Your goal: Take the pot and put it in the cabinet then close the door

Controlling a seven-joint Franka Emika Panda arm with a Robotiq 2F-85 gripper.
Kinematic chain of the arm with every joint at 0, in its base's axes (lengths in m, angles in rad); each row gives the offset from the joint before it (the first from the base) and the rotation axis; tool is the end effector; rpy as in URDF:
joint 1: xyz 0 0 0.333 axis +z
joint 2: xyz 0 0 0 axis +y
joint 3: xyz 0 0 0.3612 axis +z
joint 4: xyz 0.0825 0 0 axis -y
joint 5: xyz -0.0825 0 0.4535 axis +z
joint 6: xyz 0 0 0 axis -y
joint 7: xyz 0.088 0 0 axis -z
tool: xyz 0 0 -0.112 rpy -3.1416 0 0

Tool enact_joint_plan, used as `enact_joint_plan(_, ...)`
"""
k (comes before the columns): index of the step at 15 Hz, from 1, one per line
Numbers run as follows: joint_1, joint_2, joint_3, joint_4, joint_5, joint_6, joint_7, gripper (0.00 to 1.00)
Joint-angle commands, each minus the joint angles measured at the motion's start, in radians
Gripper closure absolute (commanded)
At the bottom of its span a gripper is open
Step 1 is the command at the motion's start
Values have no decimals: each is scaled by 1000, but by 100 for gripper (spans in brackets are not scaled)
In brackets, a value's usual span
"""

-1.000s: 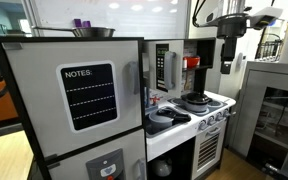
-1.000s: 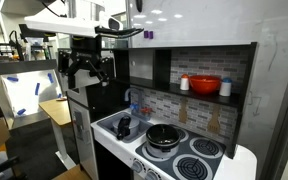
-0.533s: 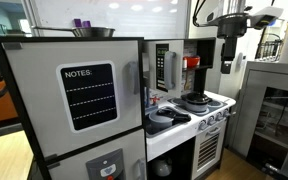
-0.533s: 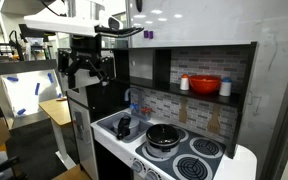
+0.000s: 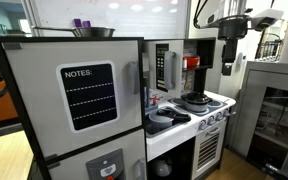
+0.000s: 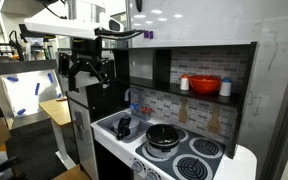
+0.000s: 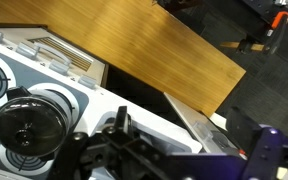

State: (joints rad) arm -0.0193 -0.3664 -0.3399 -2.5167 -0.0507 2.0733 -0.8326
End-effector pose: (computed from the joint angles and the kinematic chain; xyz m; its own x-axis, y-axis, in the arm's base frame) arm 0.4237 -0.1596 0.3926 0.8643 0.5030 -0.0051 0.4987 -0.8583 -0.1211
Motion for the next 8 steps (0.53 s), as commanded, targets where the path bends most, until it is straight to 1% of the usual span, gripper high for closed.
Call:
enact_joint_plan(1, -27, 62, 18, -22, 3, 104, -60, 0)
enact_joint_plan(4, -13, 135, 29, -43, 10, 214, -159, 0)
enact_joint_plan(6, -7, 185, 49, -52, 26, 289, -224, 0)
enact_joint_plan(8, 1, 231, 69, -53, 72, 346, -291, 0)
